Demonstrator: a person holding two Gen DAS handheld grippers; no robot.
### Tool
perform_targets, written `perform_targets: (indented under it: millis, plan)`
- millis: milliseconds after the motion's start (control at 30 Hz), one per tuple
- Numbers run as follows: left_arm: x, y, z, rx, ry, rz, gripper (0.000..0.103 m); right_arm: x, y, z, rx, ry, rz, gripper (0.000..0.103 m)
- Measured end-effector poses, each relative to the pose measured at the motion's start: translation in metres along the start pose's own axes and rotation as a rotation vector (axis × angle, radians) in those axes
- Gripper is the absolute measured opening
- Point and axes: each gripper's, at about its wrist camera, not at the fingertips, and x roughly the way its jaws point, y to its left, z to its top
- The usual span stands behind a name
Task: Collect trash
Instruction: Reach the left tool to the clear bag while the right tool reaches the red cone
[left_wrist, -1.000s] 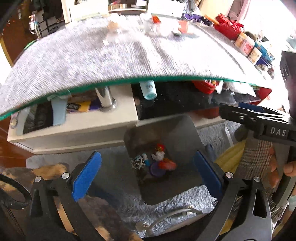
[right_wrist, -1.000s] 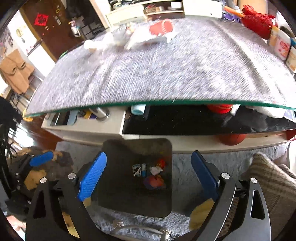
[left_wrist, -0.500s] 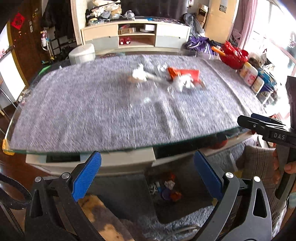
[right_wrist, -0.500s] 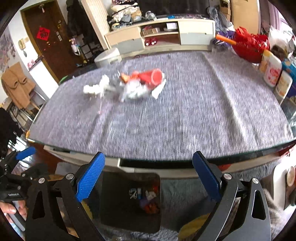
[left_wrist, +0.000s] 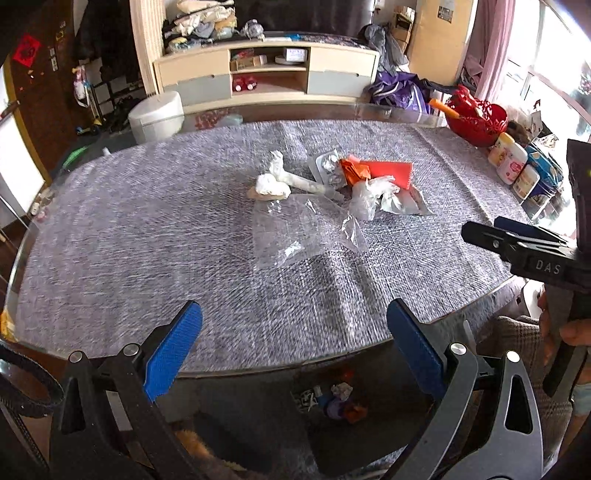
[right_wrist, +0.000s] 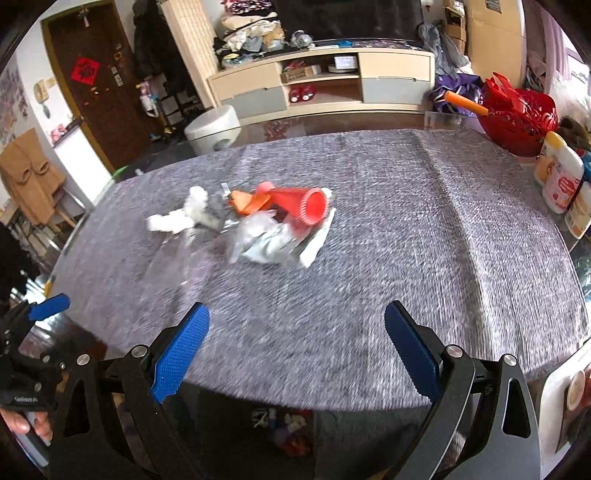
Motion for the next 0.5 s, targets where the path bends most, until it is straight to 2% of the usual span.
perform_targets:
  millis: [133, 267, 333, 500]
  plan:
    - [0.023, -0.005, 0.011, 0.005, 0.018, -0.022, 0.095, 0.020, -0.012, 0.011, 0.059, 0.002, 0.038, 0.095]
    - [0.041, -0.015, 0.025, 0.027, 0.023, -0.028, 0.095, 0.042, -0.014, 0.023, 0.060, 0.026, 0.061, 0.080]
    - [0.049, -0.018, 0.031, 0.037, 0.030, -0.025, 0.095, 0.051, -0.015, 0.028, 0.060, 0.035, 0.059, 0.076]
    - [0.075, -0.027, 0.042, 0.055, 0.048, -0.038, 0.095, 0.069, -0.020, 0.034, 0.083, 0.062, 0.068, 0.076]
